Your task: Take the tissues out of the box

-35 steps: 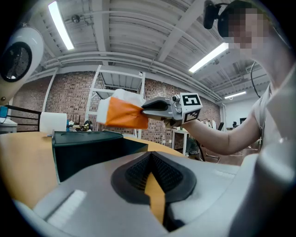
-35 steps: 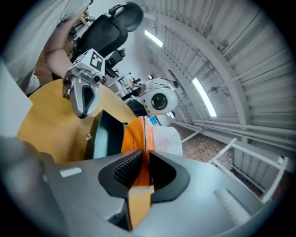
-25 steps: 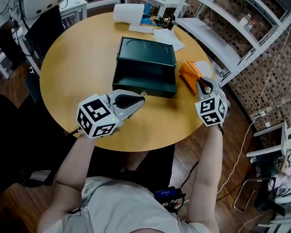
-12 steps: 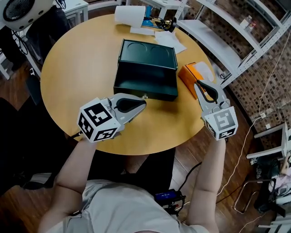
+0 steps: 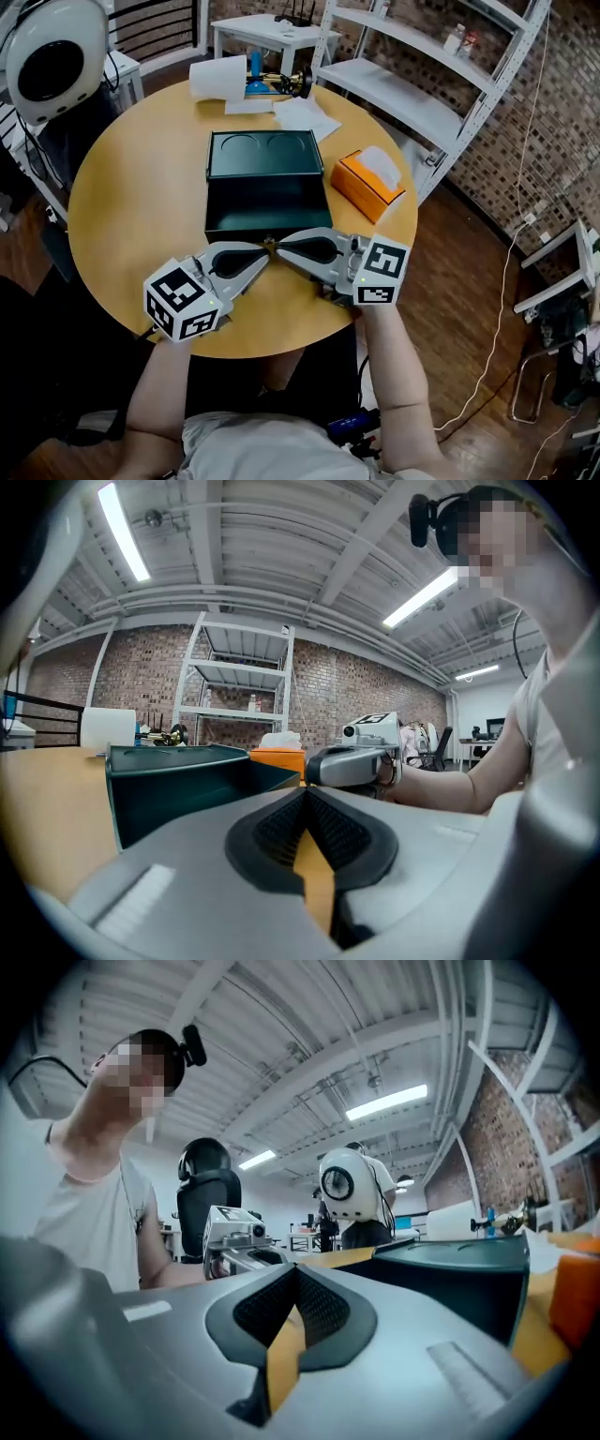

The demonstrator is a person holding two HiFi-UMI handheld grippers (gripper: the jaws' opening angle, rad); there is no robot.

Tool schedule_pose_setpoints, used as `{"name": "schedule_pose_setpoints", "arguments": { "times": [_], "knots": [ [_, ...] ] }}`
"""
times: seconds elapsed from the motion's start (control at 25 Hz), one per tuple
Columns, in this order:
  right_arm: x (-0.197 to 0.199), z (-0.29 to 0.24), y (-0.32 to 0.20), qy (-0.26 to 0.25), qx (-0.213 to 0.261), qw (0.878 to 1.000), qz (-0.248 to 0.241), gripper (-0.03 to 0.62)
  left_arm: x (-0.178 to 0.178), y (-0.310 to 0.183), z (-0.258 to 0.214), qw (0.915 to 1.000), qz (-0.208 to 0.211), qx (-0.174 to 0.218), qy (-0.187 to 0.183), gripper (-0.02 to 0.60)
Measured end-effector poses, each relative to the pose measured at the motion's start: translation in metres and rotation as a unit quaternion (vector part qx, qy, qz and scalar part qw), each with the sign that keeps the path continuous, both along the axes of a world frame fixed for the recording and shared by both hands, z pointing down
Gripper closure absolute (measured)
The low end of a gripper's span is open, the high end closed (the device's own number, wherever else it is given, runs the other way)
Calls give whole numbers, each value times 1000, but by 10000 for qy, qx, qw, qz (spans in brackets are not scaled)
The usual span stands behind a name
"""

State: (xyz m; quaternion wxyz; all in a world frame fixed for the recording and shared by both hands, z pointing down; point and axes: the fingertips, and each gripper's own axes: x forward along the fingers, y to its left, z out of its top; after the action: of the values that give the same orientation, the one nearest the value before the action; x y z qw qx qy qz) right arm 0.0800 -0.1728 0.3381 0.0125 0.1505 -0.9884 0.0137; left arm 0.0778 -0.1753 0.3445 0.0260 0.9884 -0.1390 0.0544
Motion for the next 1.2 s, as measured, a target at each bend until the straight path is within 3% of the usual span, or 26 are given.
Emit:
{"name": "schedule_pose_setpoints", "arguments": {
  "times": [0.2,0.4,0.56,0.76,1.2],
  "knots": [
    [-8,18,-5,500,-264,9984,51,592,-4,-2,-2,10000,-32,27,-29,581],
    [-5,18,-6,442,-272,9986,-118,592,-2,-7,0,9997,-237,42,-79,581],
    [21,11,0,525,-320,9977,297,592,25,-6,4,9999,84,120,-89,581],
    [-5,4,0,405,-266,9988,76,594,5,-2,4,9998,-56,9,-216,581],
    [-1,3,0,354,-340,9987,115,593,7,-5,6,9996,-85,-20,-279,581]
  ]
}}
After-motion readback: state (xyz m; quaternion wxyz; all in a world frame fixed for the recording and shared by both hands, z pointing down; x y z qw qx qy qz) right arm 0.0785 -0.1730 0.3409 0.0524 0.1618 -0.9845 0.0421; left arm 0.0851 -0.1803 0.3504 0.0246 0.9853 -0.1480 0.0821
